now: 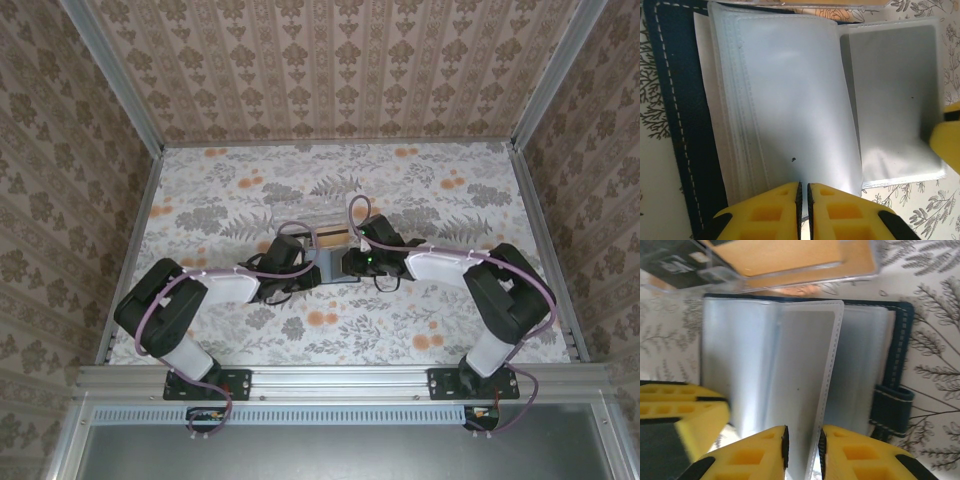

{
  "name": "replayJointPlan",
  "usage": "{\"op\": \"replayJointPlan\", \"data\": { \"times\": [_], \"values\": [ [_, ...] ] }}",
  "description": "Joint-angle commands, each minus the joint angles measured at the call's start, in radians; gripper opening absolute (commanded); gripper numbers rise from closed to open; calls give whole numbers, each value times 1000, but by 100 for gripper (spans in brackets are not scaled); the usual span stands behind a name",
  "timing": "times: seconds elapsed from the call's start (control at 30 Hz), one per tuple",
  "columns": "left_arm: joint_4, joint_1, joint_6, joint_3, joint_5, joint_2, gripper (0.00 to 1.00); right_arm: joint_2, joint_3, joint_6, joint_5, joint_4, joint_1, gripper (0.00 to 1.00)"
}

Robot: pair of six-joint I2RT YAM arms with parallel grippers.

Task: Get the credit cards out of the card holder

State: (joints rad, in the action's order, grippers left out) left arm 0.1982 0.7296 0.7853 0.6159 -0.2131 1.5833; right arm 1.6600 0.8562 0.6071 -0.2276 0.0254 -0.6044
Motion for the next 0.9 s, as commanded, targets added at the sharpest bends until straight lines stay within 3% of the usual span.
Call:
{"op": "replayJointPlan", "data": {
  "times": [0.0, 0.23, 0.6, 0.87],
  "values": [
    [19, -3, 9, -7, -10, 17, 15, -40, 26, 16, -42, -4, -18, 27],
    [-4, -6, 12, -19, 6, -31, 14, 9, 58, 53, -91, -51, -46, 27],
    [-157, -67, 2, -83, 110, -294, 14, 78, 106, 90, -129, -97, -73, 27],
    [-127, -68, -3, -59, 66, -252, 14, 32, 77, 72, -89, -76, -64, 32]
  ]
}}
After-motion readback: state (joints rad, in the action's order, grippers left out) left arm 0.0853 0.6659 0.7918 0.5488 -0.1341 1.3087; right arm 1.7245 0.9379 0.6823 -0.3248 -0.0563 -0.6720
